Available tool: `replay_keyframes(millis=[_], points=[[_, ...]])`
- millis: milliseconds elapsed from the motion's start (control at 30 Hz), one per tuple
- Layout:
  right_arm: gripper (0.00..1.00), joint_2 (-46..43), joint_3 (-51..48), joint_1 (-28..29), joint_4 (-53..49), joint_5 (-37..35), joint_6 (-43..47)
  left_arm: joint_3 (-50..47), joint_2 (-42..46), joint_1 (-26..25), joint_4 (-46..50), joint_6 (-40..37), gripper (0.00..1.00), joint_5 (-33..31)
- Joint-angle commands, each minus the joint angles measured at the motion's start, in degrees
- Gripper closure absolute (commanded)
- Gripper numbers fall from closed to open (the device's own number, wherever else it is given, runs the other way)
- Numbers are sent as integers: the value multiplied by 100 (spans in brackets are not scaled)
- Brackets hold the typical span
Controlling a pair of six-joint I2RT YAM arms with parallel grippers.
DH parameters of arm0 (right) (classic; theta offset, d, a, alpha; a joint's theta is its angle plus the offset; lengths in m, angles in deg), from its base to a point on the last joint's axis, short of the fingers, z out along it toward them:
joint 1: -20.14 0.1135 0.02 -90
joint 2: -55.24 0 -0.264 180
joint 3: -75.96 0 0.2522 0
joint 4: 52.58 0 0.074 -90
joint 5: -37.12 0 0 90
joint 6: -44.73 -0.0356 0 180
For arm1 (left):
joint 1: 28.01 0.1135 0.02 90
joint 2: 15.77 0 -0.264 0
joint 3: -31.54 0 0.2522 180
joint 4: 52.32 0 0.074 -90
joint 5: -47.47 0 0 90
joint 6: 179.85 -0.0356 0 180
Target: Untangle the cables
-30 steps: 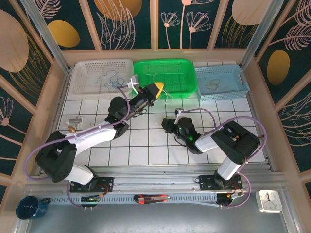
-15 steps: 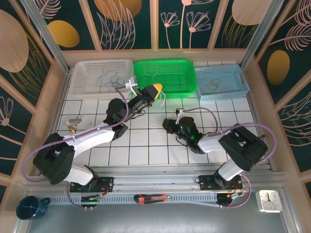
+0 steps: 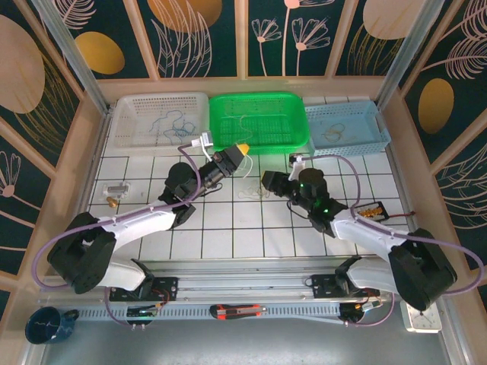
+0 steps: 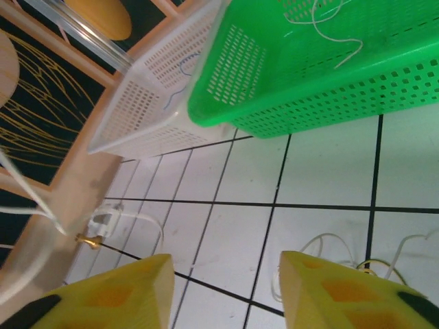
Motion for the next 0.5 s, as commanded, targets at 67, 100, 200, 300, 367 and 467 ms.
replay_keyframes(millis=[67, 100, 200, 300, 367, 467], points=[[48, -410, 315, -91, -560, 448, 23, -203, -162, 219, -781, 179, 100, 181], [47, -433, 341, -87, -573, 502, 11, -224, -188, 260, -883, 218, 100, 238], [46, -473, 429, -85, -602, 626, -57, -245, -250, 341, -1057, 209, 100, 473], [46, -452, 544, -86, -712, 669, -8, -170, -255, 416, -1042, 30, 100, 856], [46, -449, 615, -115, -789, 654, 55, -148, -224, 472, -992, -144, 100, 1150], [46, -471, 720, -233, -887, 715, 116, -130, -172, 579, -901, -357, 100, 1582]])
